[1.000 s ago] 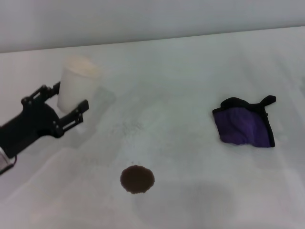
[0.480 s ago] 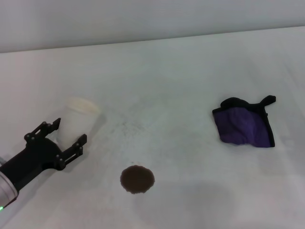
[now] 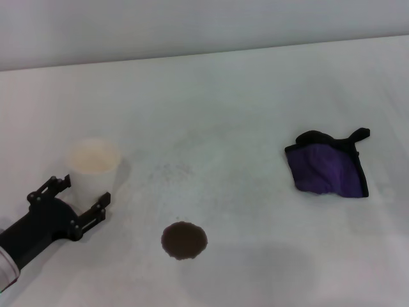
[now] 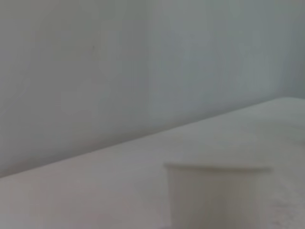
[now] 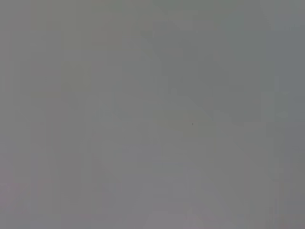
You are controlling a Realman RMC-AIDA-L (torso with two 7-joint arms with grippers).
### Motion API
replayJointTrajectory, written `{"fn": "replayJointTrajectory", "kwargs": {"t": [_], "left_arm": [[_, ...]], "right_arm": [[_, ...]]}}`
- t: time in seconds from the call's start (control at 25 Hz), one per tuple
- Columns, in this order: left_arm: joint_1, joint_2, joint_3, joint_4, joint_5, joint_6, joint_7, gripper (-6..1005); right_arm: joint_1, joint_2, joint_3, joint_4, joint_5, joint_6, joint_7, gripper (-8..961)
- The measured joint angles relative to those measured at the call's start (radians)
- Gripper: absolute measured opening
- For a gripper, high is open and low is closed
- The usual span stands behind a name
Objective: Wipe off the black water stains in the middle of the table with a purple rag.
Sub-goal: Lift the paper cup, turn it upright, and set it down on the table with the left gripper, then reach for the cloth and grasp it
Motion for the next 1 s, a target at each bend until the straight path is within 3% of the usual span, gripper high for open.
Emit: {"fn": "replayJointTrajectory", "kwargs": {"t": [0.76,0.84,1.0], "left_arm": [[0.023,-0.002,0.001,-0.037,0.002,-0.029,0.061,804],[0.038,-0.001,0.0,-0.04,-0.001,-0.039,0.066,880],[0.076,0.001,-0.004,-0.036,-0.017,-0.071,0.083,880]], "right_arm": [[0.001,0.0,-0.022,0.0,0.0,-0.002,-0.002,854],[0.0,0.0,-0.023,-0.001,0.0,-0.002,-0.002,854],[0.0,0.0,-0.023,-0.009,0.0,0.001,-0.003,855]]}}
